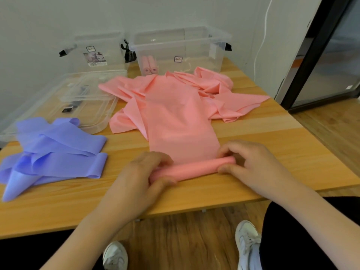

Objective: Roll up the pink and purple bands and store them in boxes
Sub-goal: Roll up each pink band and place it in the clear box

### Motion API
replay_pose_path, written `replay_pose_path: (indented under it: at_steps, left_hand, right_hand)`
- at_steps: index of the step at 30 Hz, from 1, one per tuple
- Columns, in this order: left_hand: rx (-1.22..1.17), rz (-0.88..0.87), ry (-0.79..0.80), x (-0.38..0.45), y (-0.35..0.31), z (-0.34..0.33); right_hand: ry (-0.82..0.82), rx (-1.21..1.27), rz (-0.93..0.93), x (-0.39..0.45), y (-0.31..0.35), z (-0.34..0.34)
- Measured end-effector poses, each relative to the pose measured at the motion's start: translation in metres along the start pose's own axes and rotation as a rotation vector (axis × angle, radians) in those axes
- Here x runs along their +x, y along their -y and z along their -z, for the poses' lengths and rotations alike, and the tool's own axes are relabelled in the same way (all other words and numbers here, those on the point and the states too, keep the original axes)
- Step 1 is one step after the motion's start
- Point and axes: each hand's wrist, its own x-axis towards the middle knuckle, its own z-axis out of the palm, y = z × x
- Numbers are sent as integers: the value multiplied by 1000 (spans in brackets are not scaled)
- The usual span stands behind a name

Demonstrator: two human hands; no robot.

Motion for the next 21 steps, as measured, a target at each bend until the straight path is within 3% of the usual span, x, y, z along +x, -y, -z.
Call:
replay_pose_path:
  at_steps: [3, 8, 12, 17, 21]
  left_hand:
    - [46, -42, 58, 1, 0, 0]
    - [-10, 31, -44, -1, -3, -1]
    - [12, -37, 46, -1, -2, -1]
    - [-6, 14, -50, -1, -5, 2]
    - [15, -37, 43, -1, -3, 1]
  right_hand:
    - [-3, 11, -31, 0, -2, 2]
    - [58, -20, 8, -1, 0, -1]
    - [26, 20, -8, -1, -2, -1]
    - [95, -54, 45, -1, -2, -1]
    - [67, -30, 28, 1, -1, 1]
